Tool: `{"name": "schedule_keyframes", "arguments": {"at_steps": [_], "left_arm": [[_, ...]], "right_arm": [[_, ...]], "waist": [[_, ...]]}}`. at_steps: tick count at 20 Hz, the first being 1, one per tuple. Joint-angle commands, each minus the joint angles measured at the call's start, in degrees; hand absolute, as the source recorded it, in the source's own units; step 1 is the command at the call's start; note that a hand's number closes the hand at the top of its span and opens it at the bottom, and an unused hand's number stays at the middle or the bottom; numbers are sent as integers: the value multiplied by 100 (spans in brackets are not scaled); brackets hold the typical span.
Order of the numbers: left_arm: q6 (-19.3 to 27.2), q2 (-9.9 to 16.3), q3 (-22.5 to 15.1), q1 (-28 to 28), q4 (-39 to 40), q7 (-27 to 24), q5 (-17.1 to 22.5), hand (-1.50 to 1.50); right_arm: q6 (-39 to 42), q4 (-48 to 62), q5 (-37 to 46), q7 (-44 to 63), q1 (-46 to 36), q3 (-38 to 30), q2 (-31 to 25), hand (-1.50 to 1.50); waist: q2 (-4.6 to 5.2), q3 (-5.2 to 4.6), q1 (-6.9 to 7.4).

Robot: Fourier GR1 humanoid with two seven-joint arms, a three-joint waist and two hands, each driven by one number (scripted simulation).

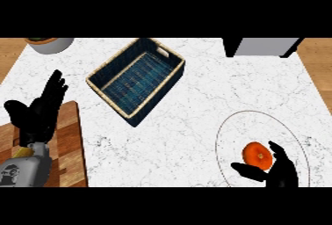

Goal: Pick the squash from the placemat and place it in the basket

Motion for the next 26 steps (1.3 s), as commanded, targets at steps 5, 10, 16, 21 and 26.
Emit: {"name": "schedule_keyframes", "arguments": {"at_steps": [5, 10, 16, 21, 26], "left_arm": [[36, -77, -73, 147, -343, 90, -84, 0], [-265, 111, 184, -73, 11, 62, 174, 0], [-317, -138, -320, -416, 27, 33, -17, 0], [-428, -226, -510, -594, 61, 10, -32, 0], [-410, -327, -646, -667, 159, 34, -108, 0]], "right_arm": [[93, 551, -491, -745, -148, 60, -100, 150], [9, 869, -506, -790, -420, -61, -91, 150], [587, 431, 12, -392, -1264, 2472, 146, 150], [410, 728, -302, -41, -2263, 3322, 159, 150], [-590, 625, -458, 50, -3168, 3719, 163, 150]], "waist": [[50, 91, 53], [65, 88, 50], [238, 79, 1016], [302, 108, 1380], [247, 118, 1392]]}}
